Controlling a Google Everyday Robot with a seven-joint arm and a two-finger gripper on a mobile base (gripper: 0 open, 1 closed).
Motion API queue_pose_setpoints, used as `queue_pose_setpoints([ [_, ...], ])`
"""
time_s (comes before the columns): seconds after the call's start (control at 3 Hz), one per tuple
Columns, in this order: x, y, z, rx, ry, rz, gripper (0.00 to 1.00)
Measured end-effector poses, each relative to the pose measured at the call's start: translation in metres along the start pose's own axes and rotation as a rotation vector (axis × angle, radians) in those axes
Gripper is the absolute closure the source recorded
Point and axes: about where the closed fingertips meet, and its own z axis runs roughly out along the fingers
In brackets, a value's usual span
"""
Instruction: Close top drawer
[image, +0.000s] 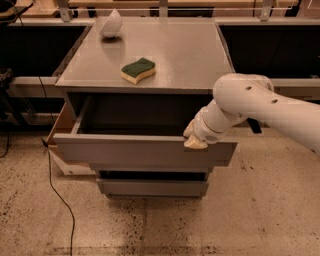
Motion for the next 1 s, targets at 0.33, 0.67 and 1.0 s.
queue_pose_setpoints([
  [0.33,-0.0008,-0.0005,-0.0024,-0.001,-0.001,0.003,0.85],
  [0.67,-0.0022,-0.0013,-0.0066,-0.001,-0.001,0.004,0.63],
  [1.0,0.0057,0.0023,-0.0037,0.005,0.002,0.021,0.39],
])
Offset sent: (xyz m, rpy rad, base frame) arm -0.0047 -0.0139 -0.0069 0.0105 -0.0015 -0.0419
